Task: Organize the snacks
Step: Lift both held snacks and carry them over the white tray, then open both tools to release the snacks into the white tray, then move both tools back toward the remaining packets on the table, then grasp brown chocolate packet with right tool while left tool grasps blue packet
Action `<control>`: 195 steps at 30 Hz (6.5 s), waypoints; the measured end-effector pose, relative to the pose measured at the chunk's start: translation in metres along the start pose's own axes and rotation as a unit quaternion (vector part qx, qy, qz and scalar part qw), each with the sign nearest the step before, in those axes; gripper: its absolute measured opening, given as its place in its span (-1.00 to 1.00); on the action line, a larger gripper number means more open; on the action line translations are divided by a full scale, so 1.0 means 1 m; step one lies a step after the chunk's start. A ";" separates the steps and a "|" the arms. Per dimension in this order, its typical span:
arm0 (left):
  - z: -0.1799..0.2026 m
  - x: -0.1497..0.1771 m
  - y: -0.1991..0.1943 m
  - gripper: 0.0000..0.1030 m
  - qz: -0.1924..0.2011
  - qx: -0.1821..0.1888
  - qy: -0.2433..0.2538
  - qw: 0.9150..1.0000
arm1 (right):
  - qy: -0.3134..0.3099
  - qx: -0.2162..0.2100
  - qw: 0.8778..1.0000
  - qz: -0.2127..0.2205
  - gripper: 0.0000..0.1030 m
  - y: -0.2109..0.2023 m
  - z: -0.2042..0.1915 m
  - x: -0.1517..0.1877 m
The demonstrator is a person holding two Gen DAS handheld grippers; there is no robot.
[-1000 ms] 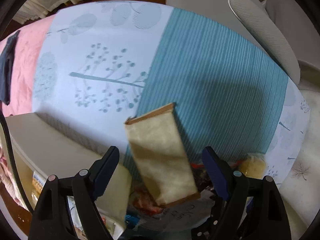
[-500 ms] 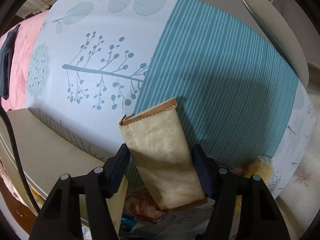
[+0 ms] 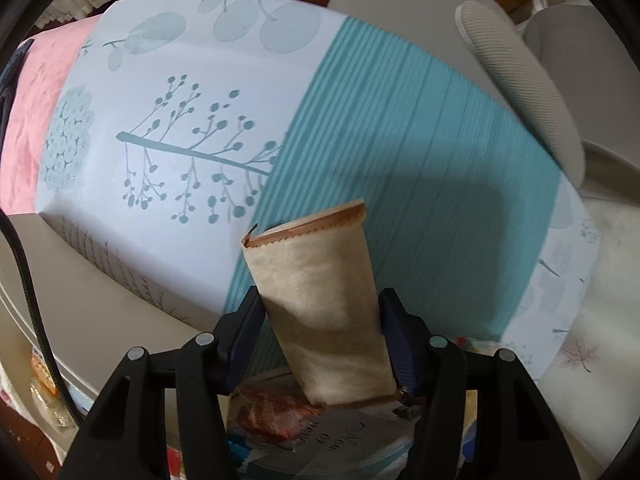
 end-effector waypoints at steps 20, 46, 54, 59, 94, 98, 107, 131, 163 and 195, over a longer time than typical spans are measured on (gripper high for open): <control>0.031 0.069 -0.115 -0.03 0.062 0.087 0.084 0.991 | -0.009 -0.016 1.000 -0.015 0.07 -0.081 -0.016 0.031; -0.120 0.190 -0.221 -0.03 0.141 0.095 0.129 0.977 | -0.017 -0.075 0.997 0.024 0.07 -0.206 -0.130 0.074; -0.175 0.205 -0.218 -0.03 0.140 0.069 0.142 0.977 | -0.029 -0.092 0.995 0.037 0.07 -0.222 -0.182 0.087; -0.204 0.210 -0.216 -0.03 0.135 0.051 0.156 0.977 | -0.027 -0.099 0.994 0.032 0.07 -0.222 -0.209 0.095; -0.190 0.260 -0.205 0.32 0.212 0.109 0.225 0.945 | 0.047 -0.046 0.997 0.033 0.43 -0.238 -0.185 0.113; -0.173 0.274 -0.207 0.32 0.237 0.121 0.214 0.940 | 0.043 -0.048 0.997 0.033 0.43 -0.241 -0.161 0.113; -0.131 0.305 -0.191 0.32 0.264 0.121 0.135 0.947 | 0.004 -0.076 0.997 0.010 0.43 -0.239 -0.100 0.112; -0.074 0.328 -0.083 0.34 0.234 0.085 -0.176 0.952 | -0.110 -0.118 0.986 0.052 0.43 -0.195 0.004 0.048; -0.102 0.223 0.007 0.54 0.271 0.047 -0.364 0.890 | -0.250 -0.085 0.964 0.042 0.26 -0.001 -0.020 0.010; -0.107 0.214 0.018 0.00 0.266 0.005 -0.362 0.894 | -0.236 -0.156 0.957 -0.066 -0.25 -0.006 -0.035 0.050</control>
Point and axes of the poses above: each gripper's, at about its wrist camera, not at the fingertips, and y roughly the way its jaws point, z to its right, x to its underside, the point moved 8 cm from there along y, roughly the way its jaws point, and after that the axes turned 2 degrees about x, right-handed, at the moved point
